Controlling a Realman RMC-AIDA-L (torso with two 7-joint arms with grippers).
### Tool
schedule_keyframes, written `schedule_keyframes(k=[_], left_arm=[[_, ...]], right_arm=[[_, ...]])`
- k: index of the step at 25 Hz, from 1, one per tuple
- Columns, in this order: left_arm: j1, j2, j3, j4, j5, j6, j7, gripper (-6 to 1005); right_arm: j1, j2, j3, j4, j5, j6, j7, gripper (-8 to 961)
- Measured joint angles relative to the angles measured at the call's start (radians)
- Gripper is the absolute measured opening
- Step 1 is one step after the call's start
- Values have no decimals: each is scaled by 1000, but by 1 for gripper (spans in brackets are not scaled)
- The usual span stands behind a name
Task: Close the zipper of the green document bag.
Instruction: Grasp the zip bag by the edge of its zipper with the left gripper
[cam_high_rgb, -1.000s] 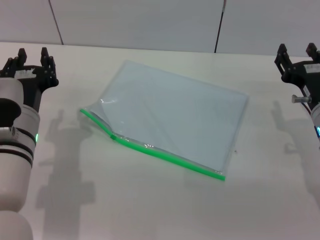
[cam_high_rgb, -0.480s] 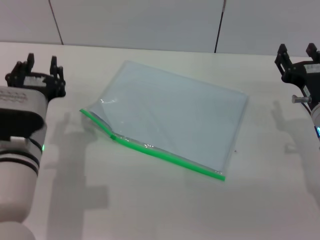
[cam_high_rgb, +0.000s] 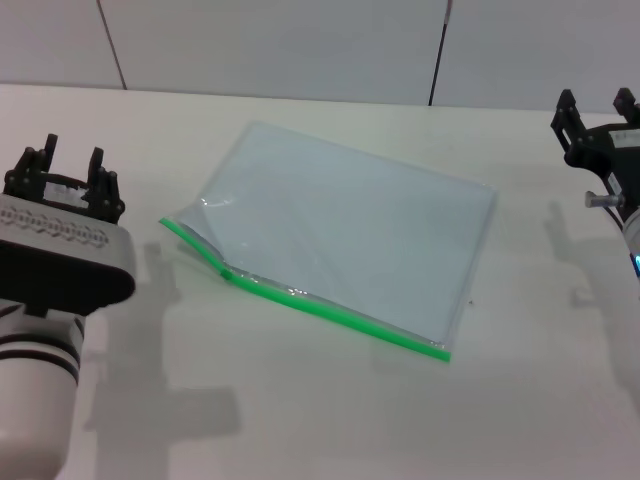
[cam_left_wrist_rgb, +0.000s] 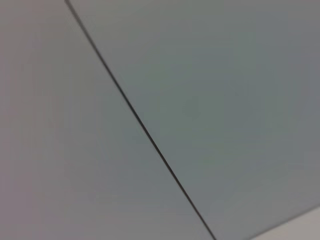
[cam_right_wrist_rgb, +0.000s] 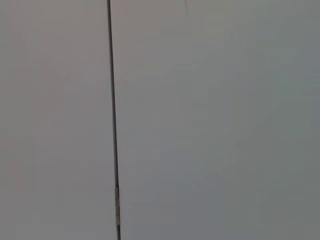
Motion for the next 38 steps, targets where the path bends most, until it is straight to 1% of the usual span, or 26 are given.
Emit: schedule_keyframes(k=[3, 5, 7, 11, 15, 19, 23, 27, 35, 38], left_arm=[[15, -4, -1, 25, -17, -4, 138, 438], [17, -5, 4, 32, -52, -2, 246, 438], [16, -4, 10, 33, -91, 0, 350, 438], [10, -3, 13, 20, -140, 6, 505, 438], [5, -16, 14, 8, -146, 4, 650, 438], [-8, -30, 14, -4, -149, 16, 756, 438], [-10, -36, 15, -6, -171, 56, 831, 438], [-12, -44, 19, -15, -185, 76, 867, 438], [-24, -45, 29, -13, -180, 83, 880, 438], [-39, -45, 42, -13, -179, 88, 880, 448]], right_arm=[[0, 0, 0, 1, 1, 0, 0, 682], [-1, 0, 0, 2, 2, 0, 0, 682], [-1, 0, 0, 3, 2, 0, 0, 682], [-1, -1, 0, 4, 1, -3, 0, 682], [-2, -2, 0, 6, -1, -8, 0, 682], [-1, -2, 0, 6, -2, -9, -1, 681], [-1, -1, 0, 6, 4, -9, -1, 681], [-2, 0, 5, 6, 6, -9, -1, 681], [-11, 0, 10, 4, 6, -9, -2, 681], [-11, 0, 9, 2, 6, -8, -2, 681]])
